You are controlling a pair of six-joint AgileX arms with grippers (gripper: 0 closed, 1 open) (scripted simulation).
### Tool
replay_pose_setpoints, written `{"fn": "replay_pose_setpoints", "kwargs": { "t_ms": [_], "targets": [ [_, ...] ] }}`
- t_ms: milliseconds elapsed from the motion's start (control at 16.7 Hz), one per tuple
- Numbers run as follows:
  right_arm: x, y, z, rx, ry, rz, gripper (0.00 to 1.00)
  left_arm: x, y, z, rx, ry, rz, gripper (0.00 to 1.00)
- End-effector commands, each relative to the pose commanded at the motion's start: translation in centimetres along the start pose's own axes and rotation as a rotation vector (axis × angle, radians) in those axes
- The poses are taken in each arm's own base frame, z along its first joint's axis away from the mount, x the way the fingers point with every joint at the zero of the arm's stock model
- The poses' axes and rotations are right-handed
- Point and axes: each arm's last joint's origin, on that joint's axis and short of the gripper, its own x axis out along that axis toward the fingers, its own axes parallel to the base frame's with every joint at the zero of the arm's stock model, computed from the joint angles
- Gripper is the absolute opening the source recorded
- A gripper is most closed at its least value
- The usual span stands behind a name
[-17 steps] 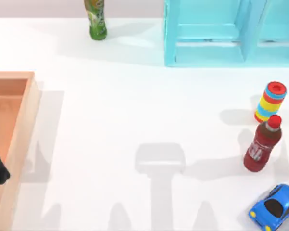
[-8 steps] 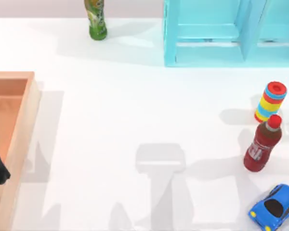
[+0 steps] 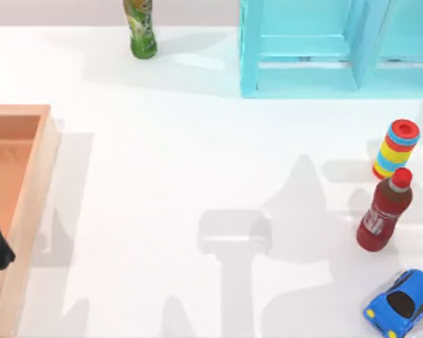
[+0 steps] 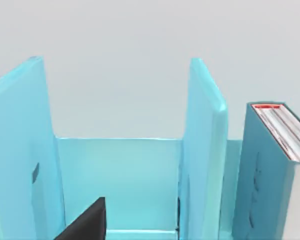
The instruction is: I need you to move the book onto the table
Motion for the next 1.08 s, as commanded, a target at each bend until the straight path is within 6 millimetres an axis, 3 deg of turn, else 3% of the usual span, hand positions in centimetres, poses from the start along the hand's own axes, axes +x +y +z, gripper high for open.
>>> {"fn": "replay_pose_setpoints", "kwargs": {
  "t_ms": [300, 660, 780, 1080],
  "targets": [
    [5.7, -4.0, -6.4, 0.004, 0.005, -0.006, 1.00, 0.0, 0.0, 0.0, 0.000, 0.000, 0.000, 1.00],
    [7.7, -7.3, -13.4, 0.011, 0.011, -0.023, 1.00, 0.0, 0.0, 0.0, 0.000, 0.000, 0.000, 1.00],
    [7.7, -7.8, -14.3, 0.012, 0.011, -0.030, 1.00, 0.0, 0.0, 0.0, 0.000, 0.000, 0.000, 1.00],
    [7.8, -7.6, -14.0, 0.009, 0.004, -0.025, 1.00, 0.0, 0.0, 0.0, 0.000, 0.000, 0.000, 1.00]
  ]
}}
